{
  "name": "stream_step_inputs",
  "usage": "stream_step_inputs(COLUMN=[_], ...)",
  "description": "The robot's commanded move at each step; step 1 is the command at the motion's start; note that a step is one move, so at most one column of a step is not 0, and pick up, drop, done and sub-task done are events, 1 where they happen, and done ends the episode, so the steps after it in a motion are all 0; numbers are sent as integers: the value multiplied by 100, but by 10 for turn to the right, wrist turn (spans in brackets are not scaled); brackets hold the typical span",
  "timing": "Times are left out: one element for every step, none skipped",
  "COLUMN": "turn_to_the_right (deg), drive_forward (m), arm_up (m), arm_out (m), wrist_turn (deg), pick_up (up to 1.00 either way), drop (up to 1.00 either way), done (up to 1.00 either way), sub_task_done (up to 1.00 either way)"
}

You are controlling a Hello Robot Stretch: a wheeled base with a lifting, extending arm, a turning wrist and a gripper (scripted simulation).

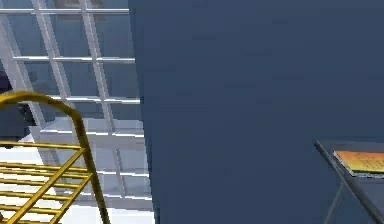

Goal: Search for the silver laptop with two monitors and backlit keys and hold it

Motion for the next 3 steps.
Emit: stream_step_inputs(turn_to_the_right=[-210, 0, 0], drive_forward=[0, 0, 0], arm_up=[0, 50, 38], arm_out=[0, 0, 0], wrist_turn=[0, 0, 0], pick_up=[0, 0, 0], drop=[0, 0, 0], done=[0, 0, 0], sub_task_done=[0, 0, 0])
